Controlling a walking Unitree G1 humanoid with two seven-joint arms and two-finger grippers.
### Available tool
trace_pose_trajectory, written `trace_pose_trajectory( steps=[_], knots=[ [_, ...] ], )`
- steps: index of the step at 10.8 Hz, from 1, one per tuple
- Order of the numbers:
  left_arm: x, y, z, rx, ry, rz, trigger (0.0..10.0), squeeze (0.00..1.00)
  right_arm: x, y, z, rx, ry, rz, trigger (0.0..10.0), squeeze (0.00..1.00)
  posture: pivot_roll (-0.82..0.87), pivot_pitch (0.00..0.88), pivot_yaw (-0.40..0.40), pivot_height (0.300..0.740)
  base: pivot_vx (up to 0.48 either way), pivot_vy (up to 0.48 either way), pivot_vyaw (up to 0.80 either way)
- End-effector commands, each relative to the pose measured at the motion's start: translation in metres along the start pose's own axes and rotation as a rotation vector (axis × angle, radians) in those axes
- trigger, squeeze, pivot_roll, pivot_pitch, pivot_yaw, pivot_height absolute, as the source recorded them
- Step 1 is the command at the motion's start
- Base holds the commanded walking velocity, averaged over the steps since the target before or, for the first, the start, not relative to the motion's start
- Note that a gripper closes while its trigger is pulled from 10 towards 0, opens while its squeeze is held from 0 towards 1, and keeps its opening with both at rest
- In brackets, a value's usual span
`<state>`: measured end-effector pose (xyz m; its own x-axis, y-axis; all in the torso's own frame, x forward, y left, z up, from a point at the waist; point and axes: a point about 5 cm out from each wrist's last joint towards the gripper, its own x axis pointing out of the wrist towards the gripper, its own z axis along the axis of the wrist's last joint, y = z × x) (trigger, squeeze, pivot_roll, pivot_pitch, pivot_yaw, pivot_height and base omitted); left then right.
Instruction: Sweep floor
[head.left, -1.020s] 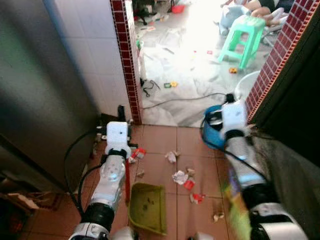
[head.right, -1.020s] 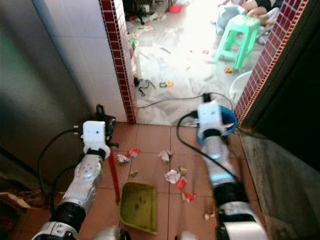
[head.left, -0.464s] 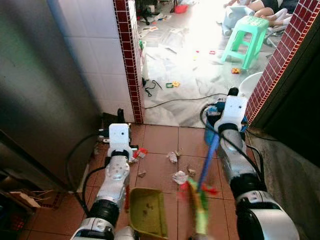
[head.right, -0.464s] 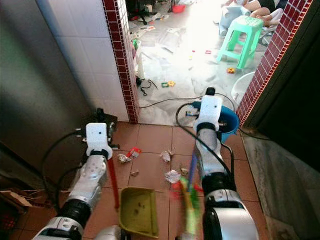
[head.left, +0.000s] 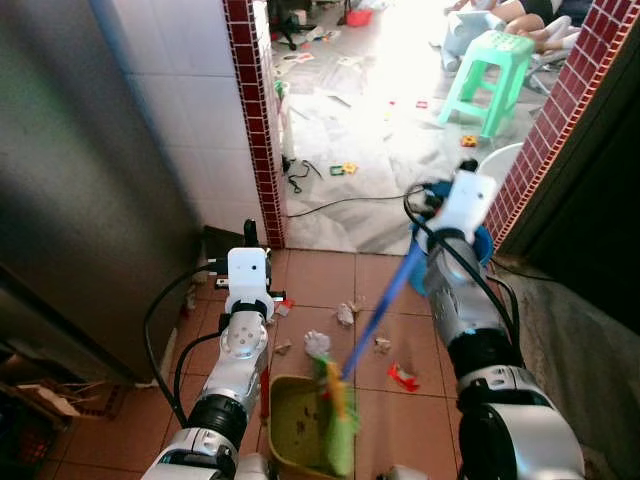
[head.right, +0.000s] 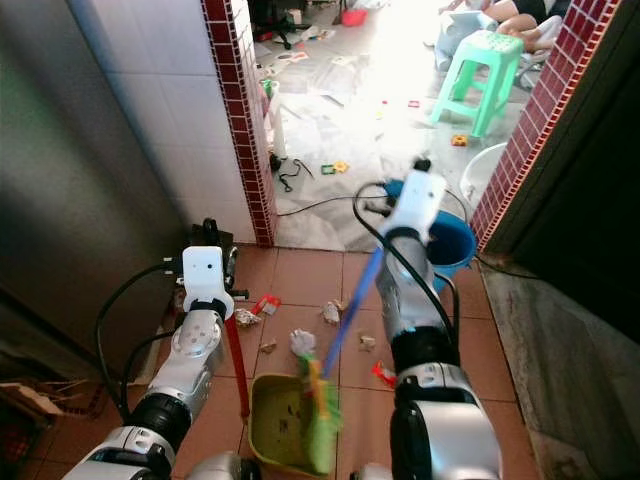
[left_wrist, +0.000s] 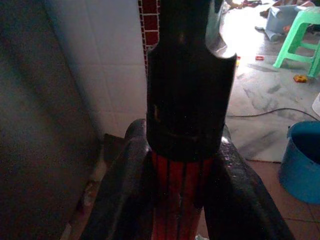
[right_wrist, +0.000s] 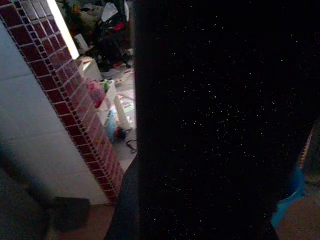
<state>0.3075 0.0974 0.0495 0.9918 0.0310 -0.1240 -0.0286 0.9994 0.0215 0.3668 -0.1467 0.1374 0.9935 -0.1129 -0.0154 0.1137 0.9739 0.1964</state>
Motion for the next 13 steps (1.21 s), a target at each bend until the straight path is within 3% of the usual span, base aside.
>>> trace_pose_trajectory(
  steps=[1,3,7,8,10,12,13],
  knots=[
    [0.001,-0.001,-0.002,0.004,0.022,0.004,10.0,0.0,0.005,0.006,0.017,0.06,-0.039,0.016,10.0,0.0,-0.06,0.0,0.035,0.74,0.0,0.0,0.0],
    [0.001,-0.002,-0.004,0.001,0.028,0.001,10.0,0.0,0.007,0.011,0.032,0.073,-0.007,0.092,10.0,0.0,-0.06,0.0,0.034,0.74,0.0,0.0,0.0],
    [0.001,-0.012,-0.006,-0.023,0.052,-0.086,10.0,0.0,0.001,0.021,0.064,-0.063,-0.1,0.338,10.0,0.0,-0.07,0.0,0.043,0.74,0.0,0.0,0.0],
    [0.0,-0.014,-0.007,-0.013,0.057,-0.105,10.0,0.0,-0.002,0.02,0.075,-0.148,-0.183,0.364,10.0,0.0,-0.07,0.0,0.045,0.74,0.0,0.0,0.0],
    [0.0,-0.013,-0.007,-0.017,0.052,-0.148,10.0,0.0,-0.008,0.01,0.084,-0.231,-0.284,0.367,10.0,0.0,-0.06,0.0,0.049,0.74,0.0,0.0,0.0],
    [0.0,-0.007,-0.008,-0.036,0.064,-0.138,10.0,0.0,-0.018,0.0,0.079,-0.333,-0.332,0.358,10.0,0.0,-0.06,0.0,0.056,0.74,0.0,0.0,0.0],
    [0.002,-0.002,-0.003,-0.007,0.031,-0.158,10.0,0.0,-0.023,-0.008,0.07,-0.447,-0.35,0.335,10.0,0.0,-0.06,0.0,0.061,0.74,0.0,0.0,0.0]
  ],
)
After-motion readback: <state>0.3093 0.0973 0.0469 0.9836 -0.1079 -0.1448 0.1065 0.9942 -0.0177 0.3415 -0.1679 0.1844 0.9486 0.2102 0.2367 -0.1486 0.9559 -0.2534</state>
